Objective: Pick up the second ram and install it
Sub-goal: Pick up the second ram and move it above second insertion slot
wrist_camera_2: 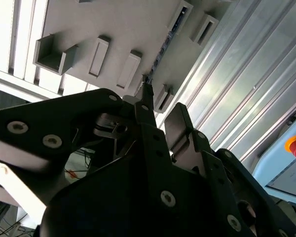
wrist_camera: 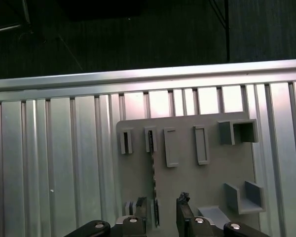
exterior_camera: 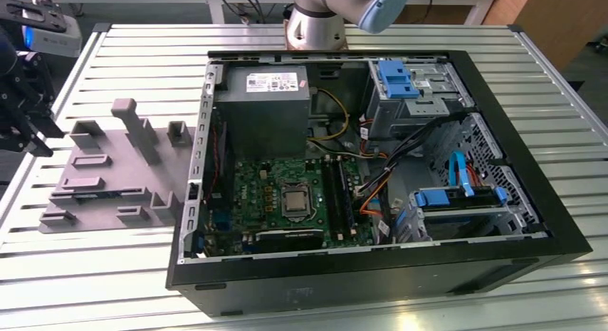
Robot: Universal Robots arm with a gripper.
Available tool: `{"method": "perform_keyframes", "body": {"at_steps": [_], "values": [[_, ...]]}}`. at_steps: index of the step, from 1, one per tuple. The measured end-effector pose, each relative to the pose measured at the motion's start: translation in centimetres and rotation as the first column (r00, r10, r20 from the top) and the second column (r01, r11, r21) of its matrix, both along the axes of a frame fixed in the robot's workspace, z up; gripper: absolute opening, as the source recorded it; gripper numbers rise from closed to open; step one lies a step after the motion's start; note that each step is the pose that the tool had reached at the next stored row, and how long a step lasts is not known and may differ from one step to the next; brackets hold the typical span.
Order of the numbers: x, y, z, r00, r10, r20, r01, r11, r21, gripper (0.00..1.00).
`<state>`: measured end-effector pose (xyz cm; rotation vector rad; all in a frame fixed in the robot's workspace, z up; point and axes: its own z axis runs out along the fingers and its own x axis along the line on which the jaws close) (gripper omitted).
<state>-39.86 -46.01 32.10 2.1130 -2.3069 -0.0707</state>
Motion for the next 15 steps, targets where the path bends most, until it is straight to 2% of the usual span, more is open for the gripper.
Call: {"method": "perform_keyframes", "body": {"at_steps": [5,11,15], "values": [[-0.01,-0.25,-0.73,0.9997,0.026,0.0,-0.026,0.9997,0.0,0.37],[0.0,-0.25,-0.76,0.9996,0.028,0.0,-0.028,0.9996,-0.0002,0.37],[0.0,-0.26,-0.77,0.9996,0.029,0.003,-0.029,0.9996,-0.0003,0.37]]}}
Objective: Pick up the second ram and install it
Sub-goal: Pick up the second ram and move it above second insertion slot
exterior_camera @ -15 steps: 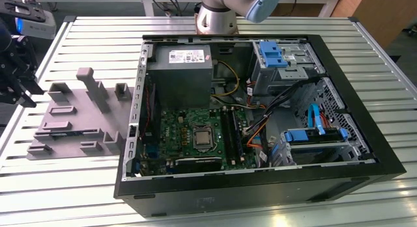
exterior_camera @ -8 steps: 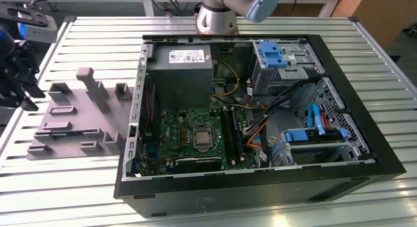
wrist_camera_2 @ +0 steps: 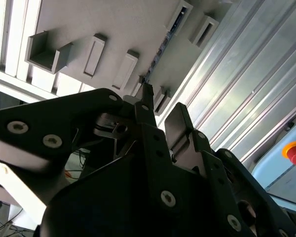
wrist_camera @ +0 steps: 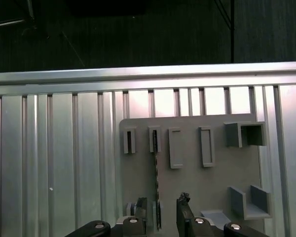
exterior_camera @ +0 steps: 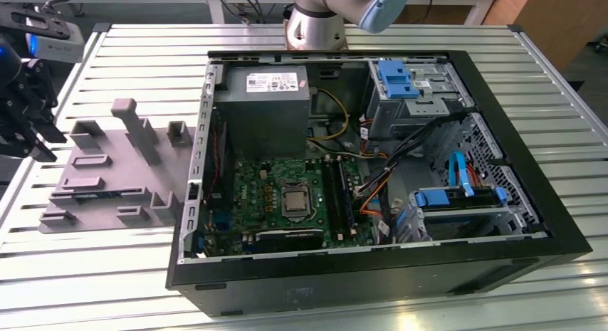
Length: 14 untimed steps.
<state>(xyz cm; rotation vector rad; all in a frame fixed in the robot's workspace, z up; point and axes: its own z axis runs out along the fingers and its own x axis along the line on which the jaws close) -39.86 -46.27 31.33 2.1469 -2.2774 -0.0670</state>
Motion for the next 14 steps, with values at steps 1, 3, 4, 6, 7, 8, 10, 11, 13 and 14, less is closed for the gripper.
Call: {"method": "perform_keyframes", "body": {"at_steps": [1,3,4,6,7,8,10,11,13,14], "values": [[0.0,-0.01,-0.01,1.0,0.003,0.0003,-0.003,1.0,0.0,0.37],[-0.01,-0.01,-0.05,0.9996,0.027,0.0008,-0.027,0.9996,0.0,0.37],[-0.01,-0.02,-0.07,0.9992,0.041,0.0011,-0.041,0.9992,-0.0001,0.37],[-0.01,-0.04,-0.1,0.9983,0.058,0.0029,-0.058,0.9983,-0.0002,0.37],[-0.02,-0.04,-0.1,0.9982,0.059,0.0043,-0.059,0.9982,-0.0003,0.37],[-0.02,-0.04,-0.11,0.9982,0.059,0.0053,-0.059,0.9982,-0.0002,0.37],[-0.03,-0.04,-0.1,0.9982,0.059,0.0056,-0.059,0.9982,-0.0003,0.37],[-0.03,-0.04,-0.11,0.9982,0.059,0.0057,-0.059,0.9982,-0.0003,0.37],[-0.03,-0.04,-0.13,0.9982,0.059,0.0056,-0.059,0.9982,-0.0003,0.37],[-0.03,-0.04,-0.15,0.9982,0.059,0.0057,-0.059,0.9982,-0.0002,0.37]]}}
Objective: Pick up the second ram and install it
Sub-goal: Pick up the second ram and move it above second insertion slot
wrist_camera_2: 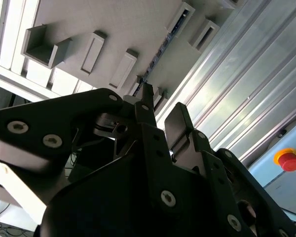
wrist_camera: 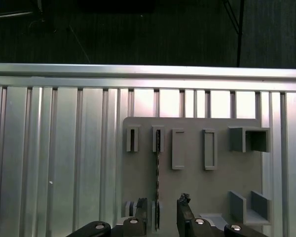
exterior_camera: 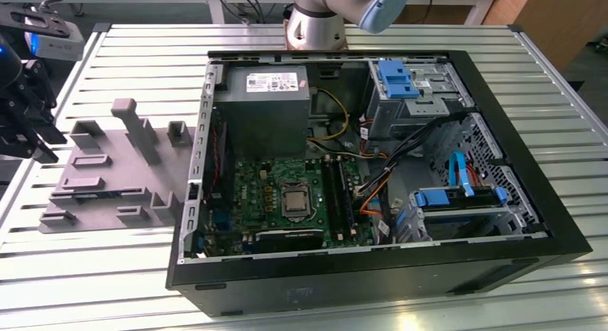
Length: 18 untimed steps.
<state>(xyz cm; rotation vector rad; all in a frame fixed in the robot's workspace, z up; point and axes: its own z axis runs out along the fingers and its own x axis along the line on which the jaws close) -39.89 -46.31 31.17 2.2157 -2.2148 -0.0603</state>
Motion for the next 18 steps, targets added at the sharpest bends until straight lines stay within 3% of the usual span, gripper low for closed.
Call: {"method": "perform_keyframes", "body": {"at_steps": [18], "values": [[0.0,0.0,-0.8,1.0,0.0,0.0,0.0,1.0,0.0,0.37]]}}
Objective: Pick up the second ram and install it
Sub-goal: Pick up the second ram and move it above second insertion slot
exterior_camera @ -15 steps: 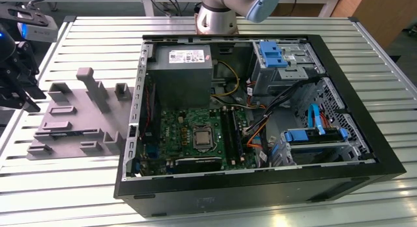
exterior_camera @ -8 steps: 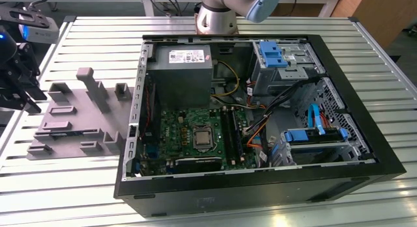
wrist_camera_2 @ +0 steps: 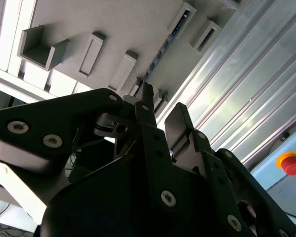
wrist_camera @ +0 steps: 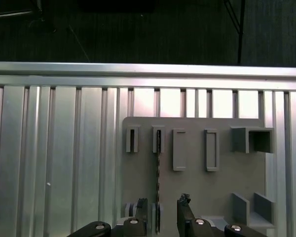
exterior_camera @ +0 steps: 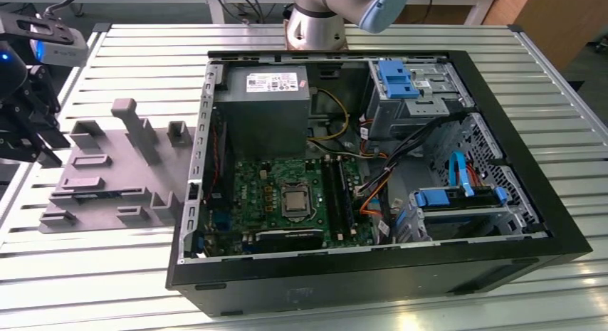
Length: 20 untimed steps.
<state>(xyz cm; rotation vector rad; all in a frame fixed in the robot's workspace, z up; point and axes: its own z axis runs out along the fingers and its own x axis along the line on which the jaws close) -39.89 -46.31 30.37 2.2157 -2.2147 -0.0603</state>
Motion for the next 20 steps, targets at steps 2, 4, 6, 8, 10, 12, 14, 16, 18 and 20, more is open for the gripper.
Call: {"method": "perform_keyframes", "body": {"at_steps": [2,4,6,8,10,12,14,16,18,20], "values": [[0.0,0.0,-0.08,1.0,0.0,0.0,0.0,1.0,0.0,0.37],[0.0,0.0,-0.11,1.0,0.0,-0.0002,0.0,1.0,-0.0001,0.37],[0.0,0.0,-0.16,1.0,0.0,-0.0001,0.0,1.0,0.0,0.37],[0.0,0.0,-0.18,1.0,0.0,0.0,0.0,1.0,0.0,0.37],[0.0,0.0,-0.21,1.0,0.0,0.0001,0.0,1.0,0.0001,0.37],[0.0,0.0,-0.28,1.0,0.0,0.0001,0.0,1.0,0.0001,0.37],[-0.01,-0.01,-0.4,1.0,0.001,0.0001,-0.001,1.0,0.0001,0.37],[0.0,-0.01,-0.58,1.0,0.002,0.0001,-0.002,1.0,0.0001,0.37],[0.0,-0.01,-0.77,1.0,0.002,0.0001,-0.002,1.0,0.0,0.37],[0.0,-0.01,-0.99,1.0,0.002,0.0001,-0.002,1.0,0.0,0.37]]}}
